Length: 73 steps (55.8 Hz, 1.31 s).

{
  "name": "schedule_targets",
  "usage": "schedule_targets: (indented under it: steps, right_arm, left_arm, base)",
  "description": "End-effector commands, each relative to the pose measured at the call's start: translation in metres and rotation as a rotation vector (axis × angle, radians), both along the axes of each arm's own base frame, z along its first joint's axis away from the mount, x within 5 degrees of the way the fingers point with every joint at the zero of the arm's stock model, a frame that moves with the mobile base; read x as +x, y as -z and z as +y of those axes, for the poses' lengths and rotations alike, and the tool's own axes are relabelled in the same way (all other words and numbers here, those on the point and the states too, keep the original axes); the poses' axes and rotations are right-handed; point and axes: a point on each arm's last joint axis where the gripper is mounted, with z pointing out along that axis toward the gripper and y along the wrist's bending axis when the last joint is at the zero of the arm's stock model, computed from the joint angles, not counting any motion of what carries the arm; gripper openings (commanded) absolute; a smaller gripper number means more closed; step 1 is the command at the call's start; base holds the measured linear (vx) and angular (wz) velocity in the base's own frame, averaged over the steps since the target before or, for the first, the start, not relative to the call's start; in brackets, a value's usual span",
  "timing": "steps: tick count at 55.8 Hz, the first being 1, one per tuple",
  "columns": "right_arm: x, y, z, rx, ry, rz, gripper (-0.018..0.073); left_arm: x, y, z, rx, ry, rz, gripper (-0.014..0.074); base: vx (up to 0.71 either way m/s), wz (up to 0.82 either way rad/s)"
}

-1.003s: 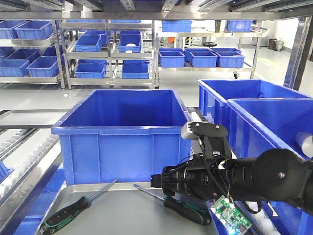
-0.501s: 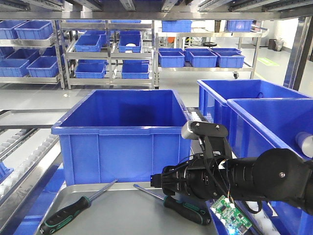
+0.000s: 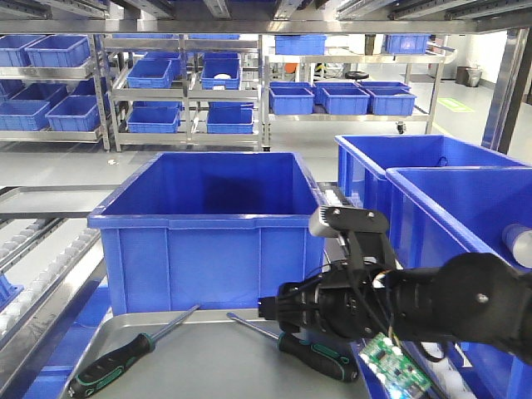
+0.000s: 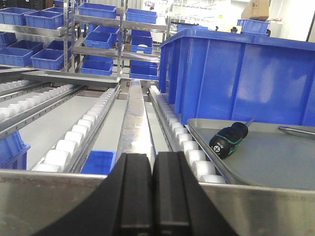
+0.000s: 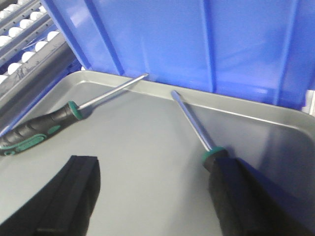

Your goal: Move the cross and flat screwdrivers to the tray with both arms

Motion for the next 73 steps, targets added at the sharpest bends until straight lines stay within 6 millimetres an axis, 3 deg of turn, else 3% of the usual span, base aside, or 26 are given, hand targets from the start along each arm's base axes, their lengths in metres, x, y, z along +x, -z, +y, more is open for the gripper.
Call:
schedule_targets:
  steps: [1,8,15,30,39,43,56,73]
  right_arm:
    - [-0.013,-0.032,-0.015,0.049,0.048,-0.142,0.0518]
    - [-0.051,-0.031,-0.038,0.059,0.092,-0.215,0.0477]
    - [-0.102,-0.024,-0.069,0.099,0.164,-0.336,0.0406]
    - [-0.183,0.025,-0.131,0.080,0.325,-0.497,0.0156]
    - [-0.218,0.053,-0.154,-0.137,0.384,-0.641,0.0027]
    - [-0.228,0.064,-0.159,-0.145,0.433,-0.661,-0.0015]
    - [-0.241,0.111,-0.168,-0.098,0.591,-0.663,-0.0011]
    - [-0.242,0.118,-0.166,-0.112,0.555,-0.574,-0.0011]
  left_arm:
    - [-0.001,-0.016,0.001,-0.013,-0.008,-0.108,-0.0006]
    - [-0.001,-0.016,0.001,-0.013,-0.008,-0.108,-0.0006]
    - [-0.001,-0.016,0.001,-0.013,-0.008,-0.108,-0.0006]
    - [-0.001,-0.016,0.001,-0.013,-0.008,-0.108,-0.0006]
    - [-0.001,-0.016,0.001,-0.013,-0.008,-0.108,-0.0006]
    - [-0.001,-0.016,0.001,-0.013,-0.008,-0.108,-0.0006]
    - [-0.001,-0.016,0.001,-0.013,-0.008,-0.108,-0.0006]
    - [-0.002,-0.016,0.001,-0.013,-0.008,-0.109,-0.0006]
  base:
    - [0.00,0.00]
    - [0.00,0.00]
    - [0.00,0.00]
    - [0.00,0.00]
    - [0.00,0.00]
    - [0.00,0.00]
    - [0.00,0.00]
    - [0.00,0.00]
